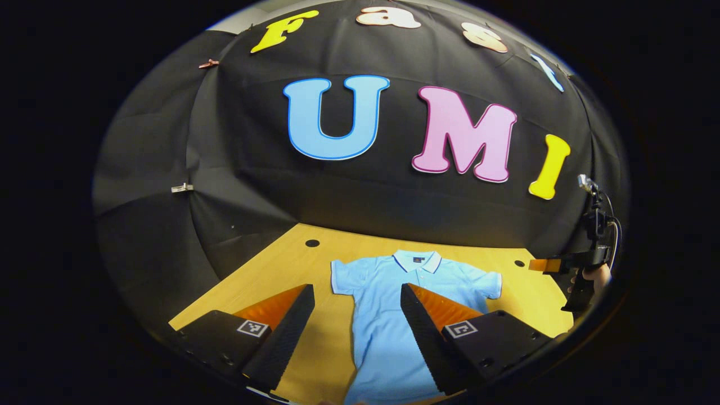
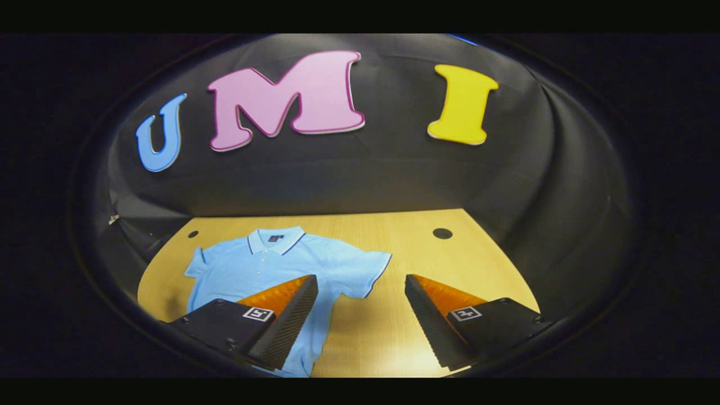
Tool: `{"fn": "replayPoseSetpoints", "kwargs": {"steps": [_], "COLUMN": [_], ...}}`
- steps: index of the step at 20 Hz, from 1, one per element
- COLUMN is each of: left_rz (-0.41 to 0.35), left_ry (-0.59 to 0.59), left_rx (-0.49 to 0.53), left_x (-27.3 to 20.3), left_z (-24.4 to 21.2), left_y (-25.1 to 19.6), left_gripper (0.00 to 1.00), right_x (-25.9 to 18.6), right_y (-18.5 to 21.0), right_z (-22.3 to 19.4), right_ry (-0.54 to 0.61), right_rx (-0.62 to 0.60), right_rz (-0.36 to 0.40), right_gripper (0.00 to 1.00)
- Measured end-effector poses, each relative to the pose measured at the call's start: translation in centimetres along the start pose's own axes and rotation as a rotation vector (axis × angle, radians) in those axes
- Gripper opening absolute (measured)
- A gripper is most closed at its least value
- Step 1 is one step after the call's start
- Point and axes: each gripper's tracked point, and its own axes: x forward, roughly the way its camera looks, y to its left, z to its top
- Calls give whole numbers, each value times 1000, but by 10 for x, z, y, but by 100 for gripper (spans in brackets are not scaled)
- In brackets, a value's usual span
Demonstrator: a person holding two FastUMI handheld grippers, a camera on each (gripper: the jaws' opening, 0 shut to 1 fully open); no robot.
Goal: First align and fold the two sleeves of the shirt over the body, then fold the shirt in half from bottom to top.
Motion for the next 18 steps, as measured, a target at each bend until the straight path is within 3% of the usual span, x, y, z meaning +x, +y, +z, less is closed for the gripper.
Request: {"fn": "replayPoseSetpoints", "kwargs": {"steps": [8, 11, 15, 16, 17, 18], "left_rz": [71, 81, 97, 100, 102, 101], "left_ry": [73, 106, 126, 128, 130, 135], "left_rx": [-5, -15, -21, -21, -20, -21], "left_x": [27, 36, 48, 50, 51, 51], "left_z": [-10, -17, -18, -17, -18, -18], "left_y": [2, 0, -1, -2, -3, -4], "left_gripper": [98, 98, 98, 98, 98, 98], "right_x": [113, 139, 158, 158, 163, 161], "right_y": [-9, -6, -15, -17, -15, -12], "right_z": [-64, -73, -85, -89, -85, -86], "right_ry": [253, 281, 306, 317, 294, 302], "right_rx": [-19, 66, 59, 43, 36, 35], "right_rz": [-40, -52, -74, -83, -71, -69], "right_gripper": [97, 94, 94, 90, 72, 65]}}
